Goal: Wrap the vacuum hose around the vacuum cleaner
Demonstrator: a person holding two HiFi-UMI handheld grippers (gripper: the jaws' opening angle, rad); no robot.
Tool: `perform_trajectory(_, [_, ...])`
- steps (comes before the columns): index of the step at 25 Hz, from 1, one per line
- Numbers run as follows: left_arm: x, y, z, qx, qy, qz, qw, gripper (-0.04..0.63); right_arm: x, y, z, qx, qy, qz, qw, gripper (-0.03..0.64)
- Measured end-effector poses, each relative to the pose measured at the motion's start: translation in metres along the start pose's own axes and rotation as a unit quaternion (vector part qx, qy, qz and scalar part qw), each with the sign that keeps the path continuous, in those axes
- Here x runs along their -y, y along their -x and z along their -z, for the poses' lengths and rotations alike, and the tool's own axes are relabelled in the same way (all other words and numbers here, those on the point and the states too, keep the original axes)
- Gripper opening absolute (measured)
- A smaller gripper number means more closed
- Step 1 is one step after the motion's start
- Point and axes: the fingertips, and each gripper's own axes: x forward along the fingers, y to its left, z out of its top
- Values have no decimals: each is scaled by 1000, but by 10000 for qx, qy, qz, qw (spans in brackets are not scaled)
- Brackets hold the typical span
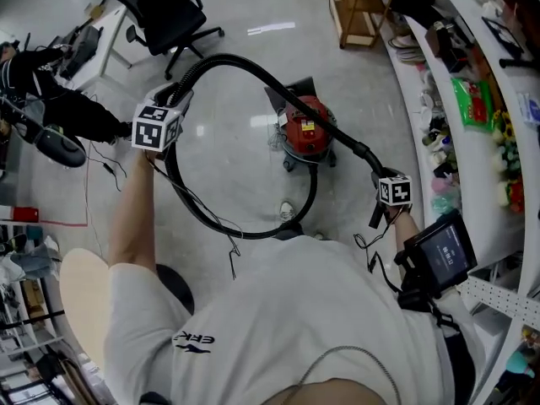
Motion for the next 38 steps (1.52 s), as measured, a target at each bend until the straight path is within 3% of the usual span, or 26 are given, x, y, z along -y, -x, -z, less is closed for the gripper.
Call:
perform_trajectory(8, [-40, -86, -1, 30, 4, 416, 9991, 170, 12, -21, -50, -23, -246, 470, 9986, 173])
perform_trajectory(16, [-61, -172, 9, -149, 43, 900, 9958, 166, 19, -39, -65, -242, -537, 843, 9947, 173])
perform_trajectory(27, [-53, -299, 22, -571, 210, 1136, 9917, 160, 67, -84, -83, -596, -691, 1040, 9904, 173])
perform_trajectory(38, [-9, -453, 57, -1216, 308, 1486, 9809, 155, 158, -166, -111, -962, -798, 1149, 9855, 173])
